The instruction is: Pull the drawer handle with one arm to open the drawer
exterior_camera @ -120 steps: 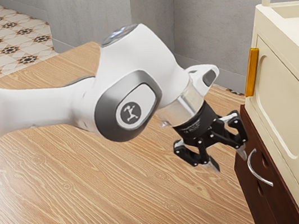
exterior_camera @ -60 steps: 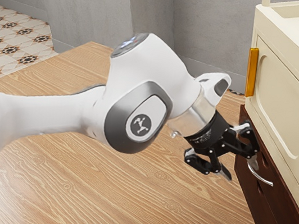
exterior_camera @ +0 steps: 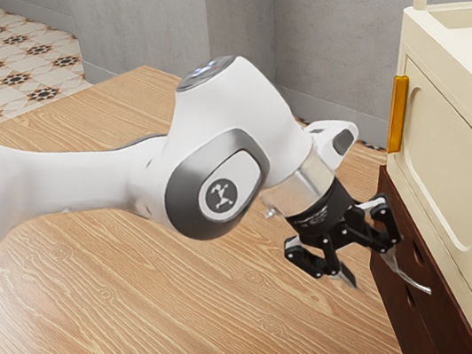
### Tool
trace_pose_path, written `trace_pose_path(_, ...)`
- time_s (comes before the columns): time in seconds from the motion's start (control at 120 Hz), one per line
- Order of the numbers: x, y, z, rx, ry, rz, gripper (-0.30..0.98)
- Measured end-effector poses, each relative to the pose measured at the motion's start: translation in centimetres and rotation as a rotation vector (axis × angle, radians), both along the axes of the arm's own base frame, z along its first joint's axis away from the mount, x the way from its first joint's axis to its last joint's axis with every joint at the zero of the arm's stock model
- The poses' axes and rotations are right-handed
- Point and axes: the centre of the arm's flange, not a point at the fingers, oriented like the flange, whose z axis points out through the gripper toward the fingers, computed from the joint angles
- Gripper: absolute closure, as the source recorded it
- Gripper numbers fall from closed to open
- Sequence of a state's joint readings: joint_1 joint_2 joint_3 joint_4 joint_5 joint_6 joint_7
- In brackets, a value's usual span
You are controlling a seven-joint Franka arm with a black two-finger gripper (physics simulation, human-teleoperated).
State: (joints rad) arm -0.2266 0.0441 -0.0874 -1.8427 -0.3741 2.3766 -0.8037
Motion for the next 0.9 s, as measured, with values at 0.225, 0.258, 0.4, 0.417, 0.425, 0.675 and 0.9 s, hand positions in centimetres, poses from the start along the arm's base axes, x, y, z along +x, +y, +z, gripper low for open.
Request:
trace_pose_path(0.225,0.1,-0.6,0.0,-0.001,-0.006,-0.008,0.34)
trace_pose_path(0.258,0.2,-0.8,0.2,-0.003,-0.011,-0.010,0.34)
trace_pose_path(0.4,1.3,-0.8,-0.8,-0.005,-0.012,0.001,0.34)
trace_pose_path(0.417,1.4,-0.8,-1.0,-0.005,-0.011,0.003,0.34)
trace_pose_path(0.425,1.5,-0.7,-1.1,-0.005,-0.011,0.004,0.34)
trace_pose_path(0.675,1.8,-0.6,-2.2,-0.005,0.002,0.020,0.34)
trace_pose_path(0.9,0.9,0.5,-1.8,-0.005,0.020,0.037,0.34)
